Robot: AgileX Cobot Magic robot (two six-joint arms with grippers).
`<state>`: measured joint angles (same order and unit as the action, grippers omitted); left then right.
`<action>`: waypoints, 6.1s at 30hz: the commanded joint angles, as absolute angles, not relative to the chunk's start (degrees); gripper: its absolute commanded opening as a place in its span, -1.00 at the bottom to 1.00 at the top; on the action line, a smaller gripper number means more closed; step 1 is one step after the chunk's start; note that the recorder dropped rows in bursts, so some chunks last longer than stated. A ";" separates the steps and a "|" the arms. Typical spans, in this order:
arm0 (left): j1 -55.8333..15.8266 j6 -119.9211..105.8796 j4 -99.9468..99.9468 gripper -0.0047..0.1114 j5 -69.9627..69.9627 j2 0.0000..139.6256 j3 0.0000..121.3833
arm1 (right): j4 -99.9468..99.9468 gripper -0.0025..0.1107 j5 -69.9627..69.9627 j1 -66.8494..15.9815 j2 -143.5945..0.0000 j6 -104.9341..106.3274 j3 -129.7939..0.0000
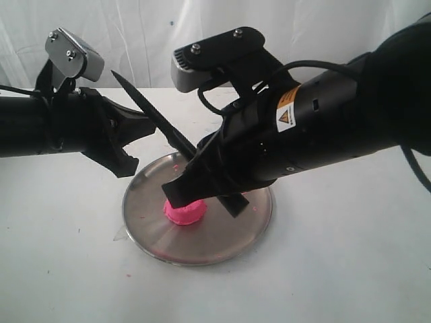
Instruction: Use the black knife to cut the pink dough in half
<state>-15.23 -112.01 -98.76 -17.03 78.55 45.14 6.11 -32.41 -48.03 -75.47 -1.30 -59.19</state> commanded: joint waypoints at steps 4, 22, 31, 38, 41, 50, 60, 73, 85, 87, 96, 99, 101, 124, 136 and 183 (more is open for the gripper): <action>-15.26 -114.21 -99.95 -0.76 -22.15 78.44 45.40 | 6.19 -0.96 -31.69 -47.91 -75.46 -1.92 -59.60; -15.26 -115.40 -99.95 -0.76 -21.61 75.93 45.40 | 6.19 -0.96 -33.34 -47.91 -75.50 -2.86 -59.60; -15.26 -115.66 -99.95 -0.76 -21.74 75.84 45.40 | 6.19 -0.96 -33.50 -47.91 -75.50 -2.86 -59.25; -15.26 -115.66 -99.95 -0.76 -22.53 74.72 45.49 | 6.19 -0.96 -33.50 -47.91 -75.50 -2.86 -59.25; -15.26 -115.66 -99.95 -0.76 -22.28 74.13 45.49 | 6.19 -0.96 -33.50 -47.91 -75.50 -2.86 -59.25; -15.26 -115.66 -99.95 -0.76 -12.53 74.07 42.58 | 2.02 -0.96 -32.93 -47.91 -75.50 -3.71 -59.36; -15.26 -115.04 -99.95 -0.76 -12.41 74.07 39.01 | -2.43 -0.96 -40.73 -44.73 -81.49 -3.67 -59.36; -15.26 -114.21 -99.95 -0.76 -17.09 75.48 39.13 | -5.09 -0.96 -42.74 -44.45 -95.24 0.00 -64.89; -15.26 -114.33 -99.95 -0.76 -13.91 86.68 47.30 | -0.87 -0.96 -45.27 -41.61 -101.56 6.27 -69.43; -15.26 -114.89 -99.95 -0.76 -13.26 89.04 48.67 | -0.87 -0.96 -44.25 -41.61 -101.56 6.25 -69.43; -15.26 -115.66 -99.95 -0.76 -14.41 98.20 53.29 | -0.87 -0.96 -42.97 -40.04 -103.50 7.05 -69.43; -15.26 -115.89 -99.95 -0.76 -14.41 99.43 53.41 | 0.00 -0.96 -42.61 -40.03 -104.71 8.00 -69.43; -15.26 -116.66 -99.95 -0.76 -14.41 99.49 53.41 | 0.00 -0.96 -41.85 -40.03 -105.25 7.99 -69.43; -15.00 -119.64 -99.95 -0.76 -15.73 105.40 55.49 | 0.00 -0.96 -39.74 -39.93 -108.82 10.22 -69.90; -15.00 -120.21 -99.95 -0.89 -15.96 107.81 57.75 | 0.00 -0.96 -40.23 -39.93 -108.82 10.22 -69.90; -15.00 -120.84 -99.95 -0.89 -13.55 117.65 58.78 | 0.62 -0.96 -40.22 -39.93 -112.83 10.31 -69.90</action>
